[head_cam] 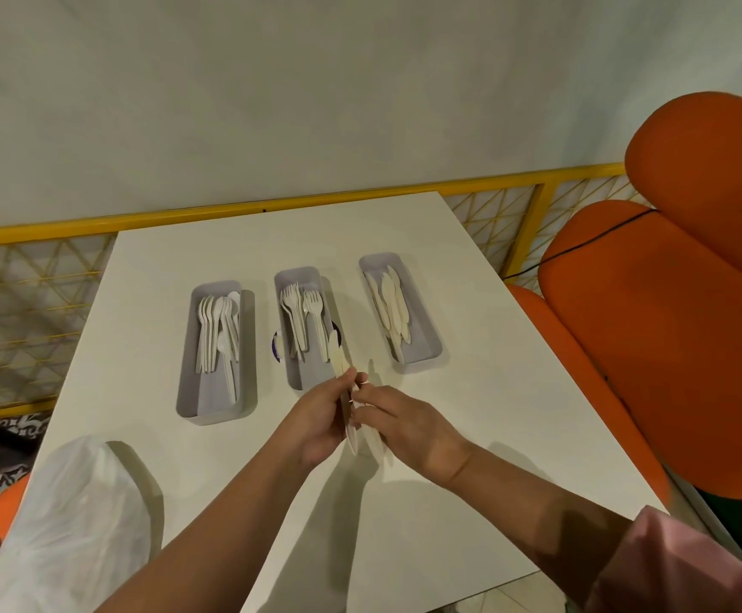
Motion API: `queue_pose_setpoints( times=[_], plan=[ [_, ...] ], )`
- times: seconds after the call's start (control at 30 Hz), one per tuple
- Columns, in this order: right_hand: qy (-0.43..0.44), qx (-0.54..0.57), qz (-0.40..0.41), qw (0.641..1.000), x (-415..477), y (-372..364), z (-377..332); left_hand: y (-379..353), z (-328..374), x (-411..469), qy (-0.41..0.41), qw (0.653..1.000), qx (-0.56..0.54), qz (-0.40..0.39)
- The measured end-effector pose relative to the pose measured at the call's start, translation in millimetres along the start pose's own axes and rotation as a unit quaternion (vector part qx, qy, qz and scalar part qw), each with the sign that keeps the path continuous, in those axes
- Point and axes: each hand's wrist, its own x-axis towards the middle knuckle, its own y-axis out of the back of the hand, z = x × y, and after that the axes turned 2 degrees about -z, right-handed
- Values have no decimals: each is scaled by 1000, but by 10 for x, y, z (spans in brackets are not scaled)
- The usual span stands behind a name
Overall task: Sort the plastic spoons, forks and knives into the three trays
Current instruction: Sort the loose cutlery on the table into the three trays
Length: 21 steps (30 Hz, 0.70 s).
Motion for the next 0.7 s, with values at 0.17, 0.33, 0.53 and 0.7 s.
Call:
queue_pose_setpoints(
  times=[0.17,0.33,0.53,0.7],
  plan=[
    [-47,32,10,998,-35,-44,81,88,42,40,-25,999,18,20],
    [-226,44,-101,968,-212,7,416,145,44,58,-17,998,46,35],
    [-335,60,-273,900,-409,61,686,115,50,58,-18,999,-2,36],
    [-343,55,-335,876,-555,5,696,70,65,83,-12,999,5,29]
  ],
)
